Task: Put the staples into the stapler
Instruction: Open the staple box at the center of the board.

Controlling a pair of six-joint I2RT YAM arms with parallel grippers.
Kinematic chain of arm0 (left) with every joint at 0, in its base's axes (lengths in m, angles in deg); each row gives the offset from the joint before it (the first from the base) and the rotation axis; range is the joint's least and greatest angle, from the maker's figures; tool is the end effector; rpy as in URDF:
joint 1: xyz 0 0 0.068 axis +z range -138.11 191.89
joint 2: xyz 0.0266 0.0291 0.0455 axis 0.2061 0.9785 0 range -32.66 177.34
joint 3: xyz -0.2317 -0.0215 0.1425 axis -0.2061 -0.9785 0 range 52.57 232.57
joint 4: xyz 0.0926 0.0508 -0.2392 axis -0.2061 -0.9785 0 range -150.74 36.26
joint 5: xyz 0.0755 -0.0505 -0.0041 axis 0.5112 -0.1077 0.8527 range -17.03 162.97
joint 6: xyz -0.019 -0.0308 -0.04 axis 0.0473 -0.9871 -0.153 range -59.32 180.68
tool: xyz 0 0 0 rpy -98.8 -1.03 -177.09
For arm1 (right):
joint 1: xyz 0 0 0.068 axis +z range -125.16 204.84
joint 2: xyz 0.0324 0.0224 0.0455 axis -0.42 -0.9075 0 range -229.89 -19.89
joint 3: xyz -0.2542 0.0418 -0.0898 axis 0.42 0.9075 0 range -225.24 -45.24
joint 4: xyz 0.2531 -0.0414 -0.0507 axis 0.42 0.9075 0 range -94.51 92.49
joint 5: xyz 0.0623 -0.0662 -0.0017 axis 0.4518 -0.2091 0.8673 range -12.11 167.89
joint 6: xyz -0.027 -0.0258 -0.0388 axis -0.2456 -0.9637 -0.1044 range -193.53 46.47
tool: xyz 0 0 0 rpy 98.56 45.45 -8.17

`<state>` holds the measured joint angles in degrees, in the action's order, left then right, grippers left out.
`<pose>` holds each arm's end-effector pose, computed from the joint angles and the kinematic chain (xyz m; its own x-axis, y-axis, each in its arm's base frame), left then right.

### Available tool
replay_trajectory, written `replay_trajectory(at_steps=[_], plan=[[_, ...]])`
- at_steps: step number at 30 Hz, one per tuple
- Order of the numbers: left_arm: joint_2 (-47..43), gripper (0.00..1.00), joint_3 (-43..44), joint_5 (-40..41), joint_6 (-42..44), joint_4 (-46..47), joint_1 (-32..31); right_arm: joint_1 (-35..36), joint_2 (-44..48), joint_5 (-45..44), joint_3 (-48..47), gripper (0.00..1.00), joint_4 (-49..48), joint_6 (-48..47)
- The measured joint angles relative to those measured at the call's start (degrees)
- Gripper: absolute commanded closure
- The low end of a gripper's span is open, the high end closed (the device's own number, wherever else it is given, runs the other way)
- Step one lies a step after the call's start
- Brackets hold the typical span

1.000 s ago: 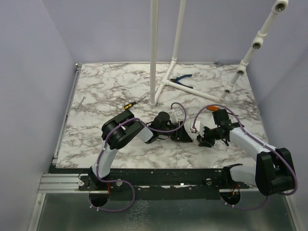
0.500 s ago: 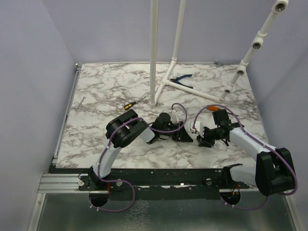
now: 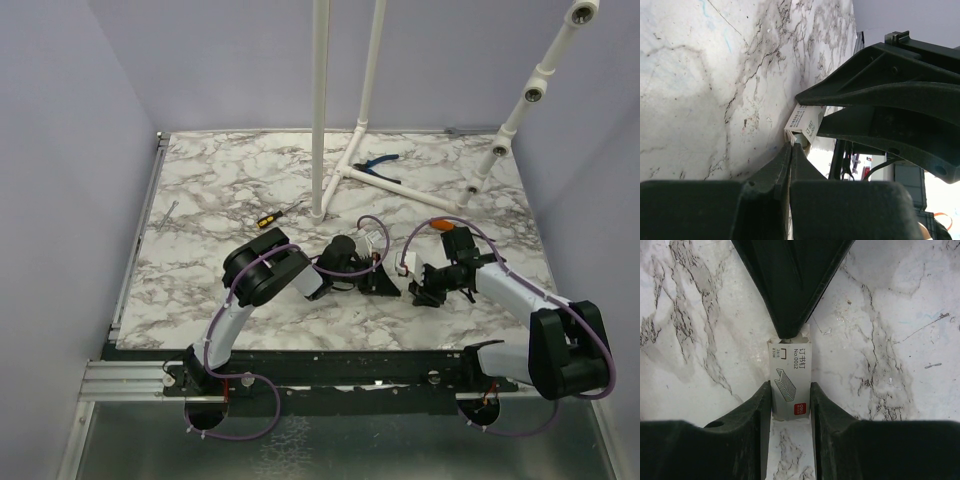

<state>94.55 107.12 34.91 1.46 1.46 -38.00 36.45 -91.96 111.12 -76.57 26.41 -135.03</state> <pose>0.2457 -0.3257 0.0772 -0.9418 0.0680 -0.3292 0.3359 0.2266 -0.9142 0.1883 0.0585 0.1518 -0.1472 -0.7808 -0.6072 -0.9780 0.2065 -0.0283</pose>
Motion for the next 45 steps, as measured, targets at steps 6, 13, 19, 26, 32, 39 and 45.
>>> replay_trajectory(at_steps=[6,13,19,26,32,39,45], plan=[[0.0,1.0,-0.02,0.13,-0.17,-0.13,0.0,0.0,-0.46,-0.11,-0.42,0.63,0.37,0.07],[-0.15,1.0,-0.02,0.57,0.07,-0.9,-0.07,0.02,-1.22,-1.25,-1.42,0.62,1.55,0.13],[-0.61,1.0,-0.02,1.29,1.25,-1.99,-0.13,0.02,-1.44,-2.45,-1.92,0.63,2.43,-0.07],[-1.01,1.0,-0.02,1.77,2.16,-2.97,-0.13,0.02,-1.44,-2.93,-1.95,0.65,2.64,-0.42],[-1.44,1.0,-0.02,2.38,3.06,-4.09,-0.33,0.04,-1.36,-3.21,-1.95,0.64,2.78,-0.87],[-1.97,1.0,-0.02,3.02,4.0,-4.96,-0.44,0.04,-0.98,-4.04,-1.95,0.61,3.39,-1.66],[-2.21,1.0,-0.02,3.23,4.33,-5.7,-0.44,-0.07,-0.66,-5.03,-1.95,0.59,3.93,-2.19]])
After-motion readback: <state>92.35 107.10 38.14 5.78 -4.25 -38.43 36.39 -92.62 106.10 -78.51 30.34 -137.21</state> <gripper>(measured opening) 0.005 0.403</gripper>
